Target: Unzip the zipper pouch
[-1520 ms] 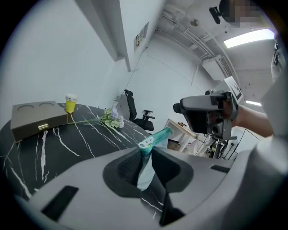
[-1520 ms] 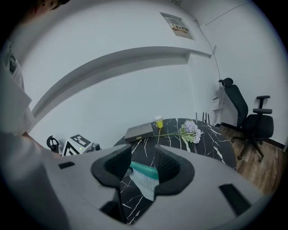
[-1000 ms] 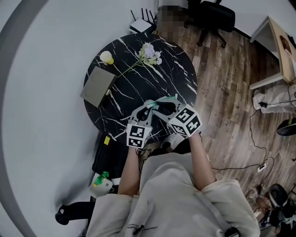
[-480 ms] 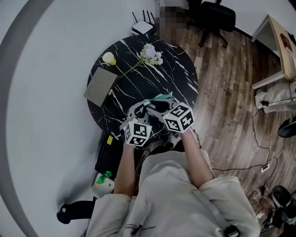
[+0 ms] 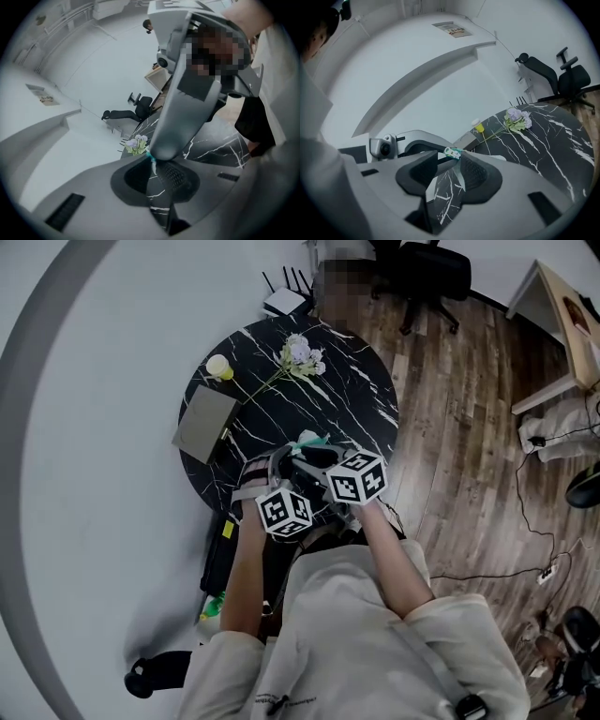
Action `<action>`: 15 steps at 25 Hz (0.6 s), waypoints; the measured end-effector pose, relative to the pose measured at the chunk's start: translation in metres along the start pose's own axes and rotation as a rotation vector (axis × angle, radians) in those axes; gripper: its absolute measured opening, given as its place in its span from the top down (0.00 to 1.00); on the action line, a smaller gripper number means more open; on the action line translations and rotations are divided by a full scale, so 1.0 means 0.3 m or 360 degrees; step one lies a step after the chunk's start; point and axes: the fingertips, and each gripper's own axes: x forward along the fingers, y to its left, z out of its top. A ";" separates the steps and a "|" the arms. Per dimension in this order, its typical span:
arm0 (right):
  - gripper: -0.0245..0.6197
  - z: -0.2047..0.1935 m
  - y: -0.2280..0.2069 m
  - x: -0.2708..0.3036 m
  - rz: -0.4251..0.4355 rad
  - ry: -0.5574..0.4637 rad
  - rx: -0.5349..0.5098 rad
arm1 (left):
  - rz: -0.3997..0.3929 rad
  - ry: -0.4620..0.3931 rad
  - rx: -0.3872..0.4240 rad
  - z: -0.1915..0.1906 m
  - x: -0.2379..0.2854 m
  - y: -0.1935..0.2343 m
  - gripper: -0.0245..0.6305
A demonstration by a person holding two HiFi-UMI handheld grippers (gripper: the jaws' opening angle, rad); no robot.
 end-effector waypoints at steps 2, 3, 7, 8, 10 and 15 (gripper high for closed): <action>0.72 0.000 -0.006 0.005 0.0021 -0.0036 0.0093 | 0.0004 0.0047 0.0172 -0.002 0.003 0.003 0.89; 0.72 0.001 -0.009 0.005 0.0035 -0.0058 0.0142 | 0.0002 0.0058 0.0243 -0.001 0.004 0.005 0.89; 0.73 0.006 -0.022 0.005 0.0113 -0.0131 0.0305 | -0.0018 0.0072 0.0397 -0.002 0.011 0.009 0.89; 0.73 0.009 -0.024 0.007 0.0138 -0.0146 0.0342 | -0.0017 0.0078 0.0432 -0.004 0.014 0.010 0.89; 0.71 0.013 -0.024 0.010 0.0197 -0.0186 0.0432 | -0.0016 0.0092 0.0499 -0.008 0.019 0.013 0.89; 0.72 0.029 -0.037 0.026 0.0237 -0.0294 0.0659 | 0.0054 0.0144 0.0621 -0.023 0.018 0.038 0.89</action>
